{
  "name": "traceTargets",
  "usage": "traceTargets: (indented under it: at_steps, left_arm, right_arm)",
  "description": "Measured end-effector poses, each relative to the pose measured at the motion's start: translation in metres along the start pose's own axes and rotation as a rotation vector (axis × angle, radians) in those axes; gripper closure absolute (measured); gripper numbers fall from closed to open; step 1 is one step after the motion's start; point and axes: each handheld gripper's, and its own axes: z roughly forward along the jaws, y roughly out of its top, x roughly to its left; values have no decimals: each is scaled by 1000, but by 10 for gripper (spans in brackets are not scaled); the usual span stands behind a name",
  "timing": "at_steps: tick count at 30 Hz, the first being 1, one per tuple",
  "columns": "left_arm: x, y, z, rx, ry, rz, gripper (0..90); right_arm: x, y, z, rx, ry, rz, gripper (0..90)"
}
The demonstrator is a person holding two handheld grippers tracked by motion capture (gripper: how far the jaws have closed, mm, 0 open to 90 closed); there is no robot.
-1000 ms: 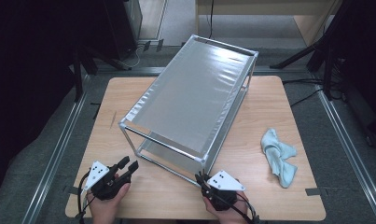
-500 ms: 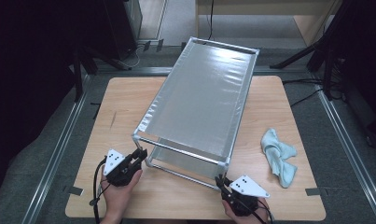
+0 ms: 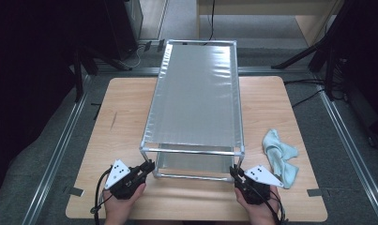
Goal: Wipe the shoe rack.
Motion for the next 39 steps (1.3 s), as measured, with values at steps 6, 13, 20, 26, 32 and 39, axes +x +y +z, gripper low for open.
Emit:
traceTargets:
  at_steps: [6, 13, 20, 26, 32, 39]
  left_arm:
    - [-11, -9, -13, -5, -27, 20, 799]
    - [-21, -15, -22, -13, -50, 23, 799]
    - [-34, -16, -20, -7, -108, 57, 803]
    - [-33, -15, -17, -13, -124, 38, 776]
    - [-33, -14, -17, -24, -130, 32, 765]
    - [-35, -14, -15, -22, -135, 41, 790]
  right_arm:
    - [-8, 9, 13, 1, -18, 10, 790]
    - [-10, 17, 26, -7, -39, 26, 791]
    - [-21, 18, 25, -10, -53, 49, 782]
    - [-33, 23, 9, -26, 58, 9, 451]
    - [-48, 30, -15, -91, 82, -36, 289]
    - [-86, 28, -29, -126, 20, 82, 333]
